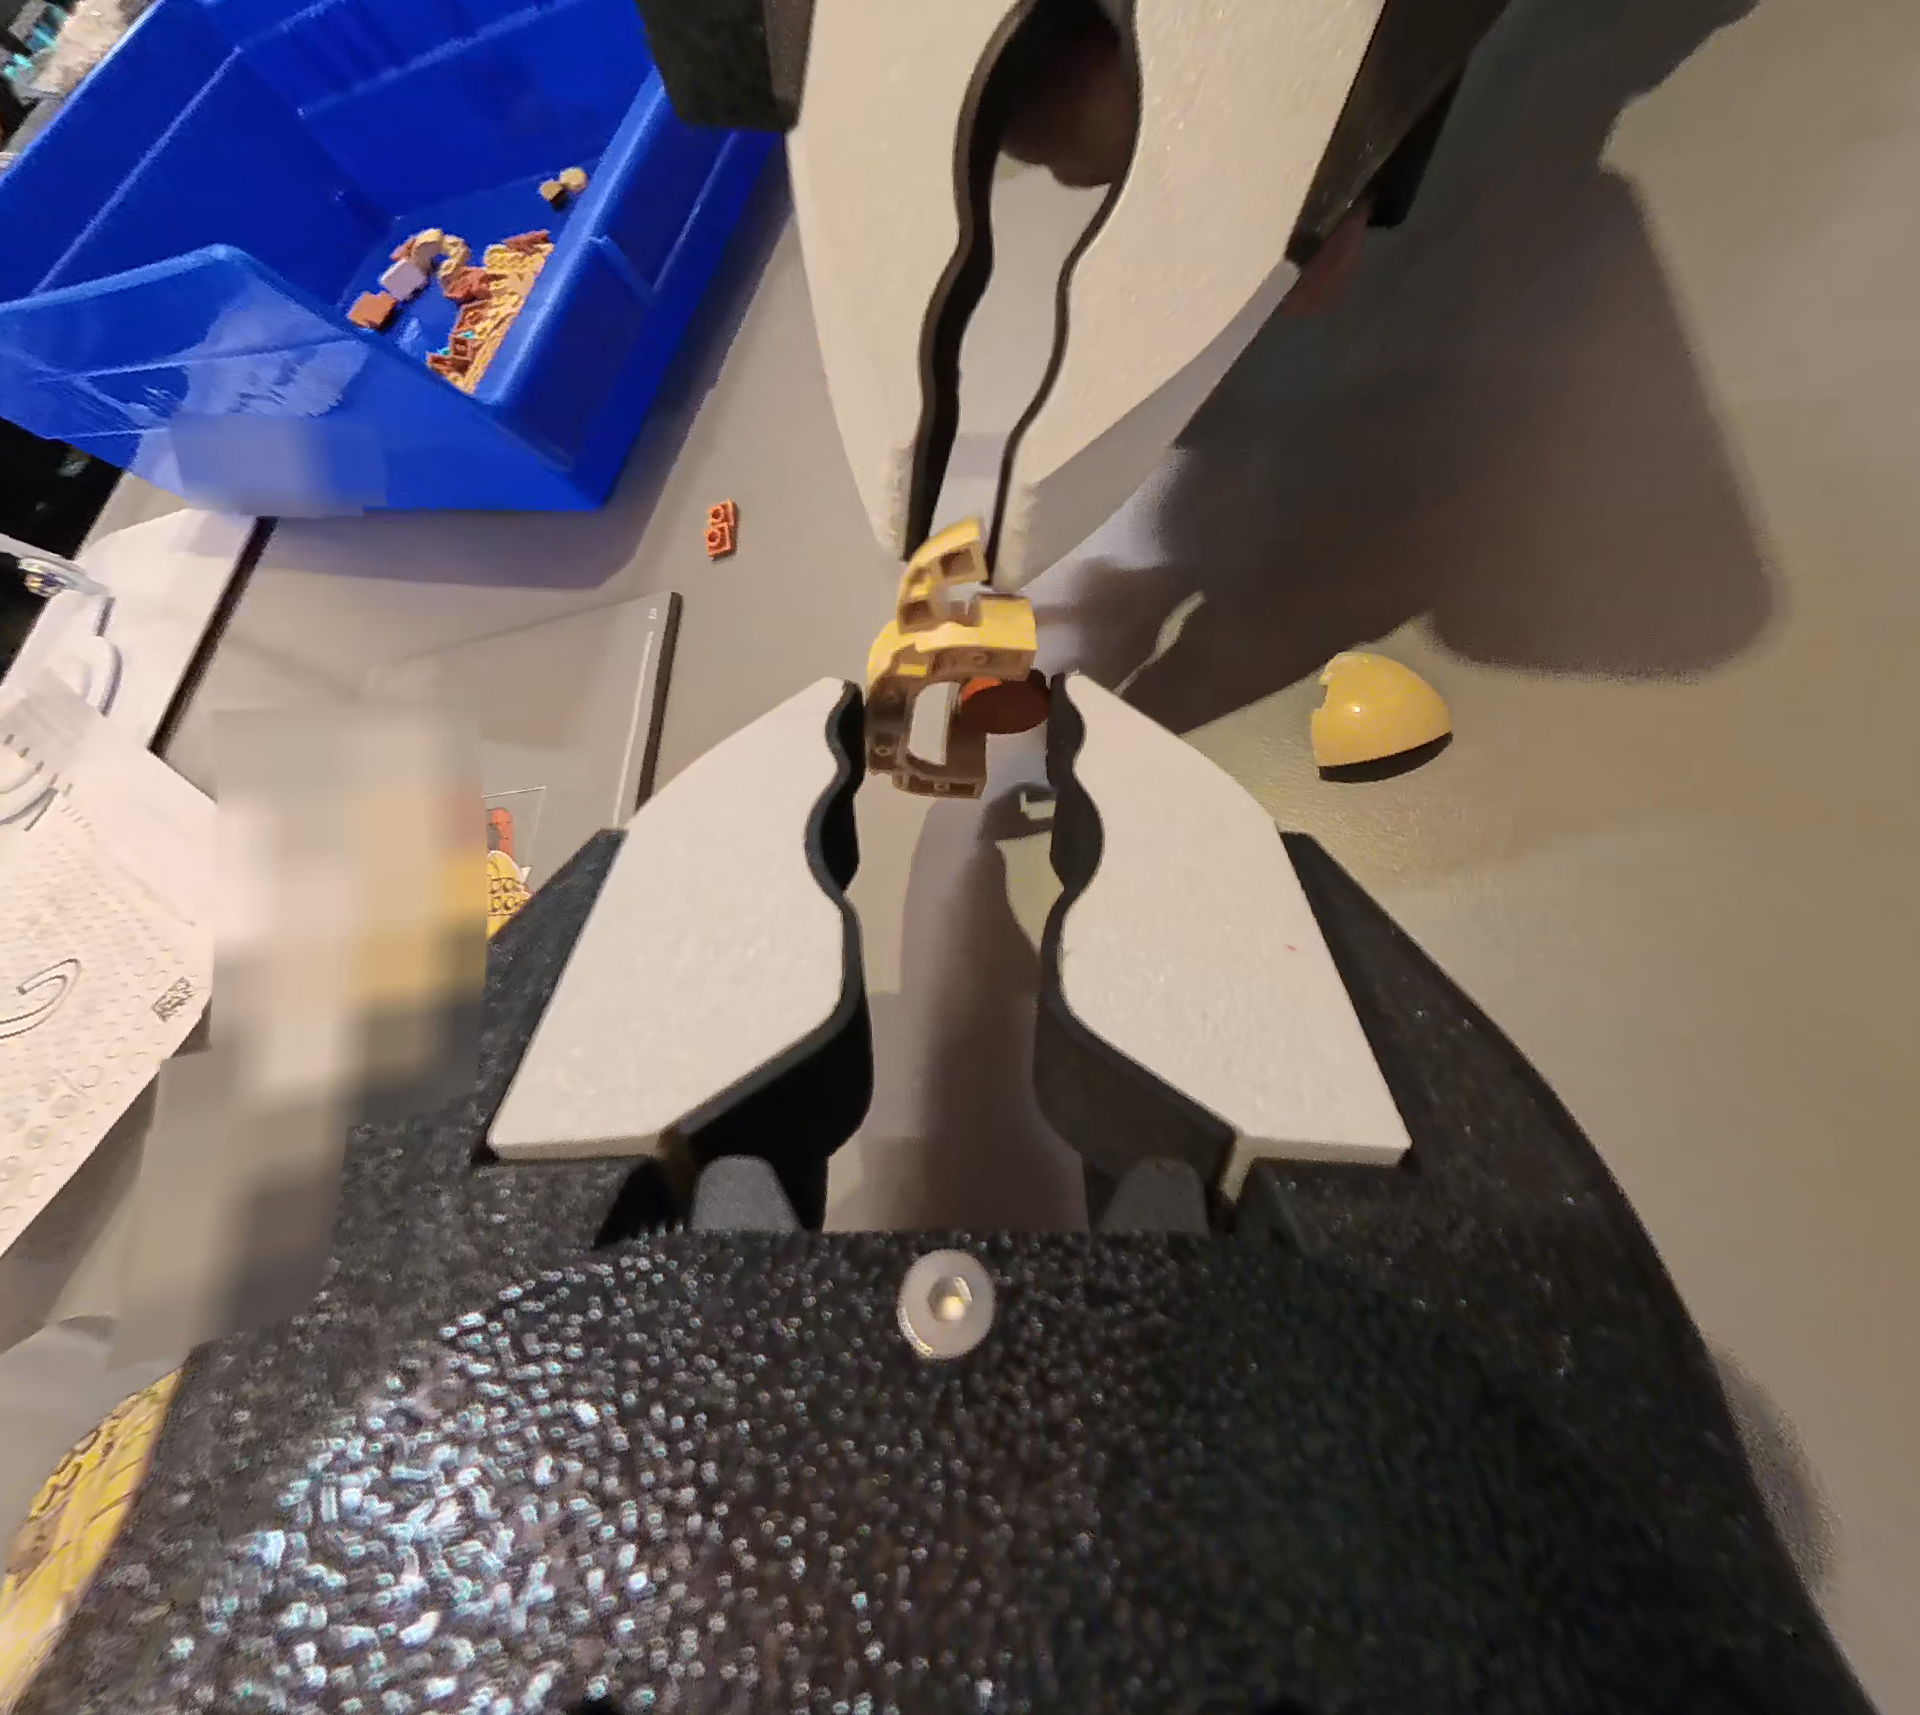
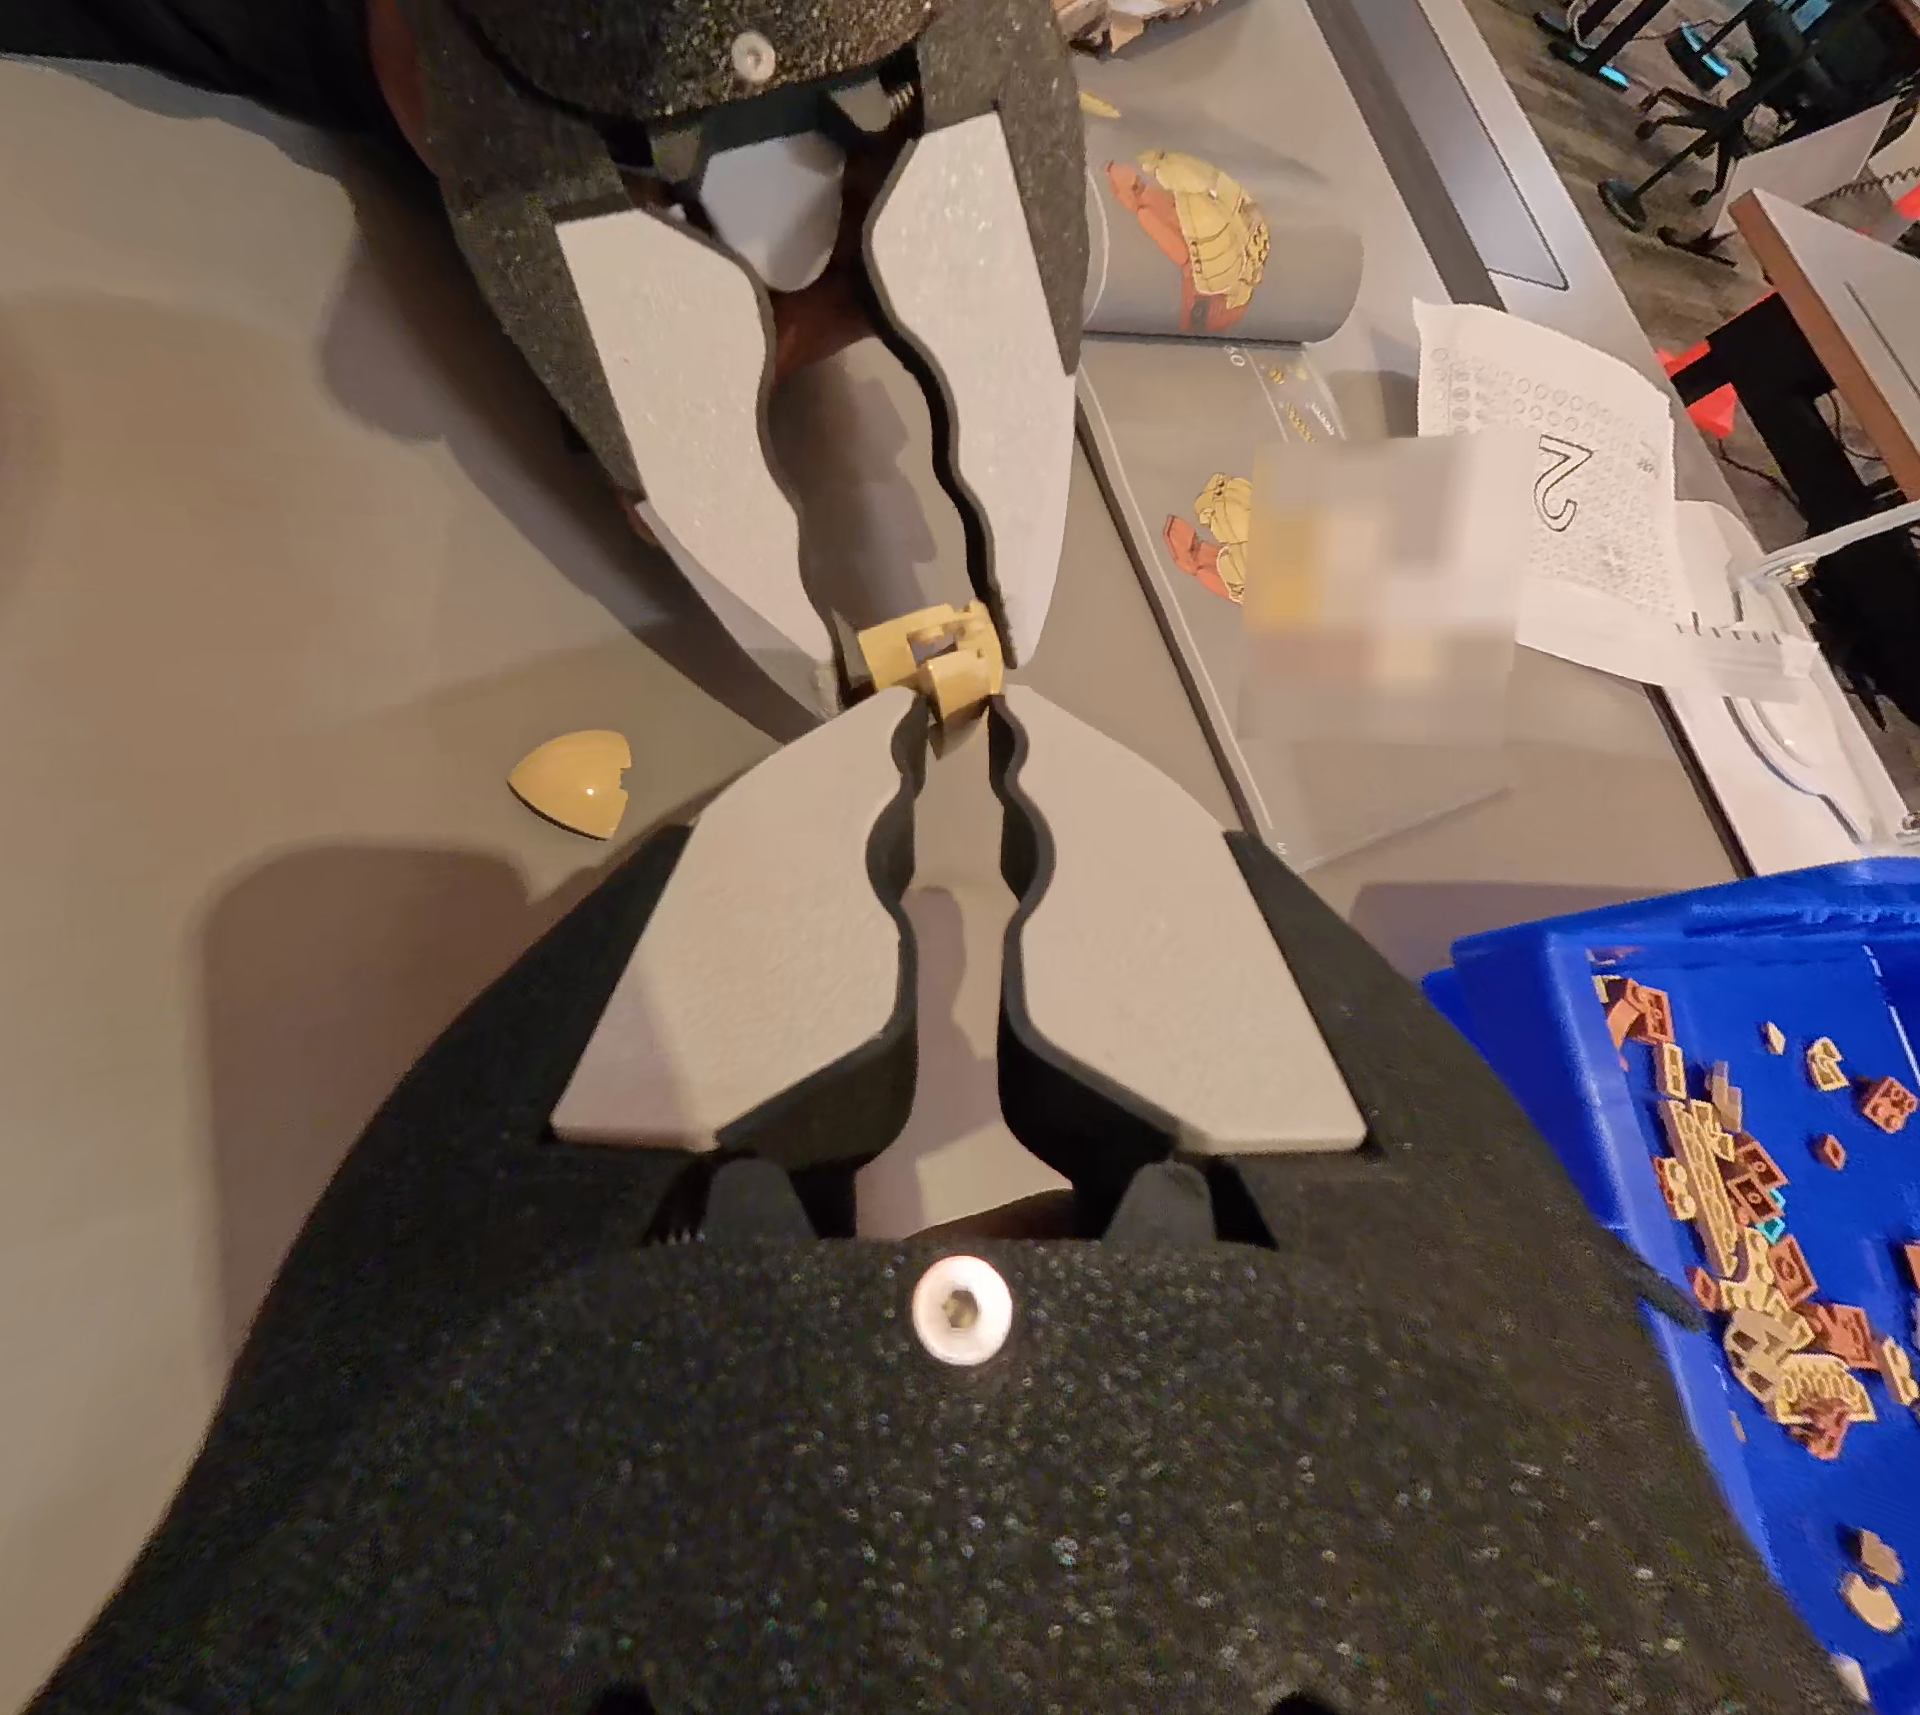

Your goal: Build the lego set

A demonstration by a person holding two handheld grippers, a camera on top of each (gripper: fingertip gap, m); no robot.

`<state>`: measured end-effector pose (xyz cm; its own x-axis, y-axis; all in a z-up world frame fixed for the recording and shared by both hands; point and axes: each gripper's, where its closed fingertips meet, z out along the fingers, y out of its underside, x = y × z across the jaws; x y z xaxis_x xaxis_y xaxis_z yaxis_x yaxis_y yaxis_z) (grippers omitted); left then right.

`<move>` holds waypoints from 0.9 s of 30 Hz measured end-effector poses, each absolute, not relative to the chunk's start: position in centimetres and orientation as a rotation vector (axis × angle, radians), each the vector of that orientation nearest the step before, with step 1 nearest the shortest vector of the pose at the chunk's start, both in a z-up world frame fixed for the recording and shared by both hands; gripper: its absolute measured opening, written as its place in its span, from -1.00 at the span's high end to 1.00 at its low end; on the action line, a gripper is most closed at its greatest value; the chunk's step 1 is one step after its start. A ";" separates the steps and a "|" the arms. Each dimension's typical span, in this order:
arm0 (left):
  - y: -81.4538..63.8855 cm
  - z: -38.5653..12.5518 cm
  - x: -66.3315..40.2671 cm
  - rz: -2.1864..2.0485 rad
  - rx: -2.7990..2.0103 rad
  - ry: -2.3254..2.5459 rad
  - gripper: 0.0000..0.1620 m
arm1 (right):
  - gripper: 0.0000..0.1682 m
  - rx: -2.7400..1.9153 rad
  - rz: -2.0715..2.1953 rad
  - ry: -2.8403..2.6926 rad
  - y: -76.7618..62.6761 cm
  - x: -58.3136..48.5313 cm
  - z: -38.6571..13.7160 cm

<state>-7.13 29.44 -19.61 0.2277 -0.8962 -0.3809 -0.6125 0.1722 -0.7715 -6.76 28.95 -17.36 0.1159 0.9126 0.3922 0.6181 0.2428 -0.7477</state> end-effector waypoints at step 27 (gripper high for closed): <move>30.1 -14.4 -6.2 -0.256 -1.365 1.169 0.59 | 0.87 -1.313 0.209 -1.890 28.6 -6.8 -11.7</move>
<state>-6.24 30.10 -14.36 0.4602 -0.7383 -0.4930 -0.4643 0.2732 -0.8425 -6.81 28.58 -11.71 -0.1341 0.8451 0.5176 0.7114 0.4457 -0.5434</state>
